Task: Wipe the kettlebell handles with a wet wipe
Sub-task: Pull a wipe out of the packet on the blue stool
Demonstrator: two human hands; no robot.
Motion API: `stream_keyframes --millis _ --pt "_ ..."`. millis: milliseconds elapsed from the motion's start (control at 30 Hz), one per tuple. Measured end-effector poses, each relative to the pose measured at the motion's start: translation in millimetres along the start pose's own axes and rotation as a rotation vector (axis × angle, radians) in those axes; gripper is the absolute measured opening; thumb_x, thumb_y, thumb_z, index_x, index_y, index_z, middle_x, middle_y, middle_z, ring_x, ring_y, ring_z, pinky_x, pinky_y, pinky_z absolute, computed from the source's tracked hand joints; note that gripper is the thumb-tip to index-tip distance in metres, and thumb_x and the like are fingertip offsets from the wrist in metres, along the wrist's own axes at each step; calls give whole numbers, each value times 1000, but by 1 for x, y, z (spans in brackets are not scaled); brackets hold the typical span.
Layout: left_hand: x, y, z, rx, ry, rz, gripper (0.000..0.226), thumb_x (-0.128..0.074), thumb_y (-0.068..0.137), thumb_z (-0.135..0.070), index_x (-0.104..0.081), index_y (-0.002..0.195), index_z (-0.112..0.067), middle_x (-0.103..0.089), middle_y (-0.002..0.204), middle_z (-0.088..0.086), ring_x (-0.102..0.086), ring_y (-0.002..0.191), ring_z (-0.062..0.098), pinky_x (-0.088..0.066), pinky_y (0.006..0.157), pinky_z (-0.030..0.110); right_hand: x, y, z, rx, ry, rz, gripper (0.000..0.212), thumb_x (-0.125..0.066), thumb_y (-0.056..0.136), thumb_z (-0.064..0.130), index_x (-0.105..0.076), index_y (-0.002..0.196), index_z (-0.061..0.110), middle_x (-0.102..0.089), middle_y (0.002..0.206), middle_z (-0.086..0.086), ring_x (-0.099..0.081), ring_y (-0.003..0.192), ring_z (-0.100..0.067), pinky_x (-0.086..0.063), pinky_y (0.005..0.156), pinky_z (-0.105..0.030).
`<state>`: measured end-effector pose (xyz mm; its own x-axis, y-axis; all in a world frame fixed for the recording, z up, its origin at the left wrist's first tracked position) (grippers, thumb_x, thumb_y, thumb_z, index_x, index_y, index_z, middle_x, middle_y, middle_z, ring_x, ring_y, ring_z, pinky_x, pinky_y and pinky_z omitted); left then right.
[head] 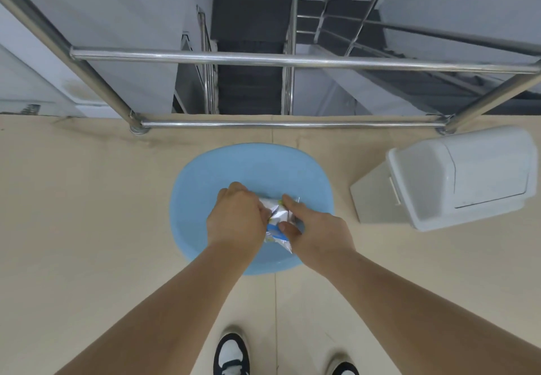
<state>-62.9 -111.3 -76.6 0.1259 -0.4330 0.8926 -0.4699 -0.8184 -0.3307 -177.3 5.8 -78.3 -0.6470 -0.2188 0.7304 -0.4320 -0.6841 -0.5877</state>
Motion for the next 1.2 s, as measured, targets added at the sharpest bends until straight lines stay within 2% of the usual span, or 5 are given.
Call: stream_keyframes --millis 367,500,767,1033,1200 --pt "-11 -23 -8 89 -62 -95 9 -58 93 -19 -66 97 -20 -47 128 -7 -43 119 16 -39 66 27 -15 6 1 34 -34 37 67 -47 100 63 -20 160 50 -53 154 6 -58 128 -25 -49 96 -34" --pt "-17 -23 -14 -5 18 -111 20 -60 89 -20 -69 107 -14 -48 135 3 -44 123 26 -42 88 31 -19 4 5 91 -68 31 71 -47 100 61 -11 160 52 -53 149 3 -60 122 -26 -50 92 -35" --pt "-14 -22 -12 -99 -170 40 17 -56 91 -10 -55 107 -6 -33 146 8 -38 130 28 -39 95 28 -17 8 6 83 -74 40 59 -51 96 66 -34 150 47 -63 129 4 -62 113 -27 -55 88 -39" --pt "23 -20 6 -99 -554 -134 11 -47 97 0 -50 94 -11 -39 145 13 -25 136 -13 -21 90 -7 -12 10 7 84 -80 32 47 -56 97 58 -45 140 45 -64 116 6 -64 102 -27 -49 75 -33" --pt "26 -30 2 -168 -566 -164 29 -64 95 -26 -55 120 -15 -38 146 2 -37 116 -22 -49 90 25 -14 8 4 73 -68 40 42 -57 98 57 -53 138 43 -65 118 5 -63 109 -27 -49 79 -32"
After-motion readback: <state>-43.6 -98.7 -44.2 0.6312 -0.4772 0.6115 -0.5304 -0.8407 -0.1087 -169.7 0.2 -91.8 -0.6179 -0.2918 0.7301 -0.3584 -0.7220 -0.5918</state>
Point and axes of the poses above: each hand's wrist, its own y-axis towards the middle knuckle, its own x-axis out of the back of the hand, z = x × y, the point moved 10 cm from there along y, towards the middle knuckle
